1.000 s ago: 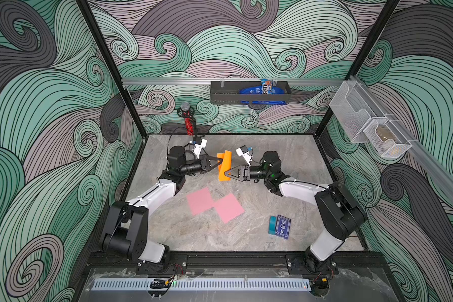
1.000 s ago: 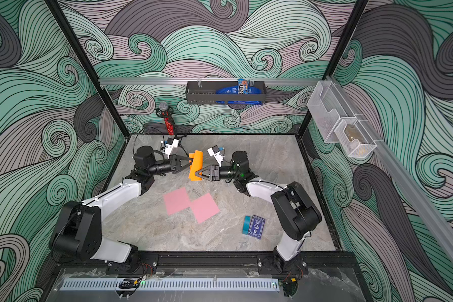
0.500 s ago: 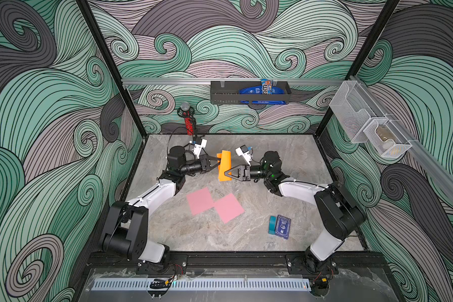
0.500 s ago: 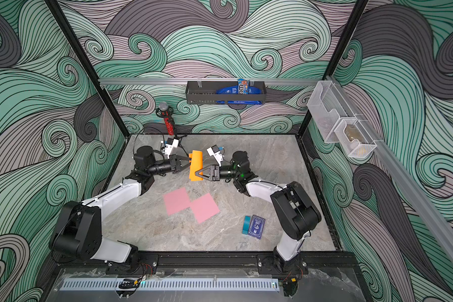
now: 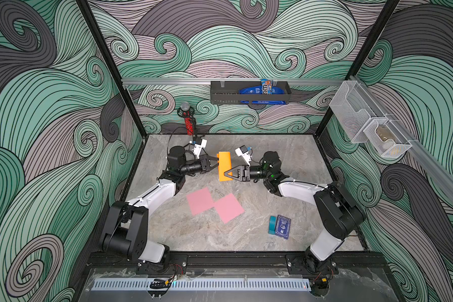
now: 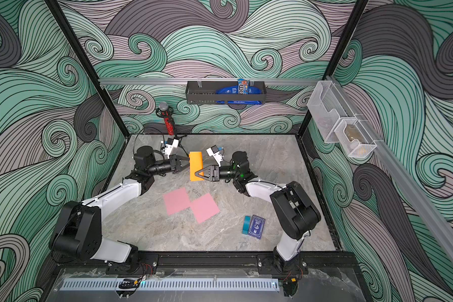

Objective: Fold the square paper along the opposite sides
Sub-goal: Fold the paper.

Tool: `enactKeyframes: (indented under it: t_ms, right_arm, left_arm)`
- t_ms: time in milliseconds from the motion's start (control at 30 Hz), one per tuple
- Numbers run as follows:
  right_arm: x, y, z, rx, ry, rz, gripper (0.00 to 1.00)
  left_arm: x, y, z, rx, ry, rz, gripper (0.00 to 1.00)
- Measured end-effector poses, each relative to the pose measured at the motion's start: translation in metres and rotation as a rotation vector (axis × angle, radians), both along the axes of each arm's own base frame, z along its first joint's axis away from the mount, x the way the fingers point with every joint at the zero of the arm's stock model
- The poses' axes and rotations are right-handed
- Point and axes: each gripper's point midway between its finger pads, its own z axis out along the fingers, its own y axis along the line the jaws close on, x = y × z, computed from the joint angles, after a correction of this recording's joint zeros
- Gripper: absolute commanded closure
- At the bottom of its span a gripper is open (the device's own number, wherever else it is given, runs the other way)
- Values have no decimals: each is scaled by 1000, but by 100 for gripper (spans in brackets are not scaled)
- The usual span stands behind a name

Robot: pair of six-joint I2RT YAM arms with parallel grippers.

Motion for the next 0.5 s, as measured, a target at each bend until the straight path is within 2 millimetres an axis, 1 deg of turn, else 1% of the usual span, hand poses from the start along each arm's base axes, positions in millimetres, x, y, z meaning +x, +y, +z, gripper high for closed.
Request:
enactKeyframes:
  t_ms: [233,500]
  right_arm:
    - [-1,1,-1,-1,-2,5,76]
    - [-2,2,-2,-4,0,9,77]
  left_arm:
    - [-5,1,11,-6,-26,0,100]
    - [-5,1,12,-7,-29,1,100]
